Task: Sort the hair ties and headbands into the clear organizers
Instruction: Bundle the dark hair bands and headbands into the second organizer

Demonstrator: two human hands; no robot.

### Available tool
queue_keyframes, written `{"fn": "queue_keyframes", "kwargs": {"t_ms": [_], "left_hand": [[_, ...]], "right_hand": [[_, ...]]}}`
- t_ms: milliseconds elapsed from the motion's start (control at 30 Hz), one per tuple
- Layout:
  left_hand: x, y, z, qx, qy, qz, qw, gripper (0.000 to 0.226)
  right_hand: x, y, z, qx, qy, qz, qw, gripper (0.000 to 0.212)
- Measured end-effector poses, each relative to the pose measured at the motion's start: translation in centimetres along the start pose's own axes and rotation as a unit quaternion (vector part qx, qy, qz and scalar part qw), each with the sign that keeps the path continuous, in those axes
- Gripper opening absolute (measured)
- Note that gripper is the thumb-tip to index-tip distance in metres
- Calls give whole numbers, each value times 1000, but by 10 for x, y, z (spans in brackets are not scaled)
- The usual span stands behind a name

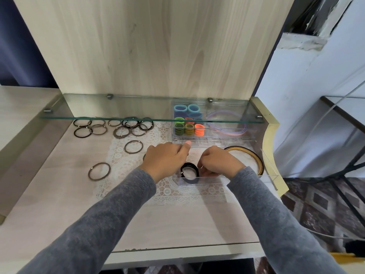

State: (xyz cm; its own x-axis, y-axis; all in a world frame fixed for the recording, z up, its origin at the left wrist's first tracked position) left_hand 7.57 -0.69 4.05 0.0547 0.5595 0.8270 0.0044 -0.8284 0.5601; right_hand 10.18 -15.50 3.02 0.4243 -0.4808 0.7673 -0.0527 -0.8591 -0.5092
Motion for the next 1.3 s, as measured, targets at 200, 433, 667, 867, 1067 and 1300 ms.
{"fn": "queue_keyframes", "kwargs": {"t_ms": [200,433,667,867,1067,1300], "left_hand": [[13,-16,-20,-66,163,-116,977,31],[9,-68,-55,9,278,6,961,40],[31,-106,-75,77,311,48,946,44],[53,-138,-87,113,343,86,928,44],[70,-165,-99,183,350,110,912,44],[69,-186,-105,291,331,1,898,29]], "right_hand": [[3,-4,-8,40,121,-74,989,21],[-10,-46,-40,211,365,61,905,12],[-54,-100,-56,330,399,30,855,21],[-85,-110,-32,237,379,-13,894,22],[-98,-114,-13,176,340,-115,917,34],[-97,-108,-8,138,322,-118,929,33]]}}
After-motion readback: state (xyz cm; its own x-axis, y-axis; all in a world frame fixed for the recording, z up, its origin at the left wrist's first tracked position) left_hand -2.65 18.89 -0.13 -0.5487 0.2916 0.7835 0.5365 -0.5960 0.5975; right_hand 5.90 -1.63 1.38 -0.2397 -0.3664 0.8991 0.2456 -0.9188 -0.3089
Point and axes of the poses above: each hand's wrist, its own z-axis towards the middle knuckle, its own x-axis out of the back of the hand, y = z × x, the point moved 6 cm from there along z, towards the middle knuckle, and after that the axes turned 6 degrees about -z, right-handed, at the moved point
